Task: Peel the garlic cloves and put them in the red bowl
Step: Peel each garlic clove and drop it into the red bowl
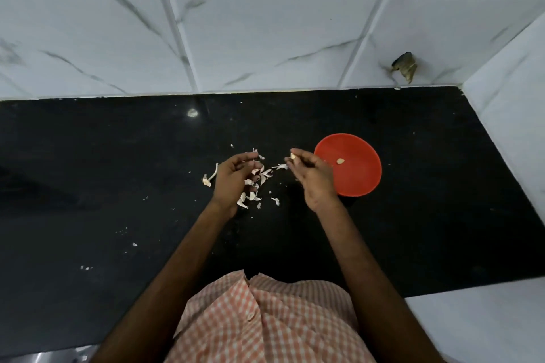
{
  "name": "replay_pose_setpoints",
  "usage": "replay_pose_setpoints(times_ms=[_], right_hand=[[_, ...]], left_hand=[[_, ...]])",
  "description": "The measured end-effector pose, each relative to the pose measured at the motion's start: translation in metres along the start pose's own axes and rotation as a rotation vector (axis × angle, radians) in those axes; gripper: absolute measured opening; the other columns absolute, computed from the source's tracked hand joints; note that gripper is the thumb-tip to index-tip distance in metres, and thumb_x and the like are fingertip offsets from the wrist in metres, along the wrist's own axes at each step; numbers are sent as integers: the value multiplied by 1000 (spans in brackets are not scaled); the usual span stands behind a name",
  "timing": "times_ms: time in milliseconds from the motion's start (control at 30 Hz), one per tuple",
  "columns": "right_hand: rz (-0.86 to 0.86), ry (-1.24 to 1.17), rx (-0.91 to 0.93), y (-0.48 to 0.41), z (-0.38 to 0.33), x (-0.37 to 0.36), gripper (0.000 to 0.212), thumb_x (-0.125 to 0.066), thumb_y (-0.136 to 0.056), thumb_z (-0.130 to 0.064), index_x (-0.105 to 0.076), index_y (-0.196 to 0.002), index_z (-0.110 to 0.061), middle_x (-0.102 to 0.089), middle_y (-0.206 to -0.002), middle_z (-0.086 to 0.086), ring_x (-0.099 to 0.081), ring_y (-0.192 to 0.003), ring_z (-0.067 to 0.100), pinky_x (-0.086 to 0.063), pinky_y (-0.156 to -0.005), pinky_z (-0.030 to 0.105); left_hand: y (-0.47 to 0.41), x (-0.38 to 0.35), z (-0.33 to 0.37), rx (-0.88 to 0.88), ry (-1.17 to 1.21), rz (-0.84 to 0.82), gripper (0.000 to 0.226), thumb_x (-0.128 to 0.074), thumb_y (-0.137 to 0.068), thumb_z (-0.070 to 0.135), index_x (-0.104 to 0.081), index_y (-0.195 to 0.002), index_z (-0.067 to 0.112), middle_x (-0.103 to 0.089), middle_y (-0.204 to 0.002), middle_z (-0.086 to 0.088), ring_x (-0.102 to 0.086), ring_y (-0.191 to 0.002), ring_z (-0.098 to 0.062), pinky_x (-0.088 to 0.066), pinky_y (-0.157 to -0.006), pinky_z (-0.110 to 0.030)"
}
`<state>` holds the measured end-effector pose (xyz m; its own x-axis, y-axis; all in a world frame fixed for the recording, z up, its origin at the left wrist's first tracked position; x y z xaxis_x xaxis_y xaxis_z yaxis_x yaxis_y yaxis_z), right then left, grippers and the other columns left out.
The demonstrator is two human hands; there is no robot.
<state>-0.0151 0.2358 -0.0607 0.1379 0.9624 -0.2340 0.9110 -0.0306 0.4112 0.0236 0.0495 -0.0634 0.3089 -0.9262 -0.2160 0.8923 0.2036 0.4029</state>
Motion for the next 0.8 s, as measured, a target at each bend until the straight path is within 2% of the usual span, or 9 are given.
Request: replay_pose_setpoints(times_ms=[133, 200, 300, 367, 433, 533, 600, 667, 800], right_hand=[[185, 16, -84, -21, 2, 58, 28, -59, -90, 17, -72, -98, -7, -70, -102, 9, -66, -108, 25, -50, -107, 37], [258, 60, -90, -28, 0, 79, 29, -59, -92, 13, -74, -99, -11, -70, -101, 2, -68, -104, 21, -52, -104, 36], [300, 84, -85, -33, -5, 94, 28, -51, -98, 10, -72, -110, -3, -68, -113, 8, -66, -92, 12, -55, -95, 30], [288, 194, -35, -33, -7, 97, 28, -50, -99, 6, -72, -107, -10, -69, -118, 8, -66, -100, 13, -55, -95, 30], [265, 388, 101, -28, -18, 92, 27, -53, -98, 2, -73, -110, -13, -69, -115, -2, -63, -106, 11, -51, -90, 18], [168, 584, 307, -22, -29, 64, 26, -56, -97, 1, -73, -114, -8, -70, -110, -3, -62, -103, 6, -45, -83, 5], [56, 689, 397, -19, -26, 33, 26, -56, -97, 3, -72, -115, -6, -72, -113, 3, -63, -104, 8, -48, -93, 15], [-95, 833, 416, -19, -10, -1, 30, -56, -98, 1, -67, -124, -6, -69, -124, 7, -62, -114, 14, -46, -102, 24], [-442, 1094, 422, -18, 29, -62, 58, -51, -96, 9, -44, -151, -8, -39, -159, 11, -34, -149, 22, -22, -119, 23]], left_hand=[[-17, -48, -1, 79, -114, -104, 21, -53, -101, 3, -64, -118, 10, -72, -93, -1, -59, -66, -7, -53, -53, -23], [-24, -69, -2, 95, -97, -121, 24, -52, -101, 3, -62, -123, 8, -72, -99, -2, -62, -70, -8, -54, -54, -24], [-24, -82, -7, 73, -80, -100, 24, -50, -103, 4, -60, -124, 7, -72, -103, -4, -62, -71, -9, -54, -52, -24], [-23, -74, -10, 32, -108, -65, 22, -51, -103, 5, -61, -121, 8, -72, -101, -3, -63, -71, -9, -52, -50, -23], [-24, -52, -8, -34, -139, 7, 18, -52, -103, 6, -64, -117, 10, -72, -92, -1, -61, -67, -9, -49, -48, -22], [-27, -10, -1, -171, -248, 109, 17, -55, -102, 6, -69, -103, 14, -71, -83, 0, -62, -67, -10, -51, -53, -23], [-22, 19, 5, -269, -451, 213, 16, -59, -100, 8, -71, -99, 19, -72, -89, 4, -67, -78, -7, -56, -70, -28], [-17, 41, 6, -327, -748, 260, 16, -66, -96, 14, -71, -107, 24, -70, -104, 7, -66, -92, -7, -56, -81, -32], [-17, 53, -26, -197, -1166, 20, 50, -78, -85, 17, -64, -132, 26, -57, -125, -3, -61, -110, -19, -49, -94, -33]])
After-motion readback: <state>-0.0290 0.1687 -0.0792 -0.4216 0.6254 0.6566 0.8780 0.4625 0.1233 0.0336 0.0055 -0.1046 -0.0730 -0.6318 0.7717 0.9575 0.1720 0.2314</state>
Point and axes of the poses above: each hand's wrist, its own y-axis away from the middle knuckle, its own x-axis out of the back of the hand, z = x × y, the point moved 7 cm from there along -y, towards the middle knuckle
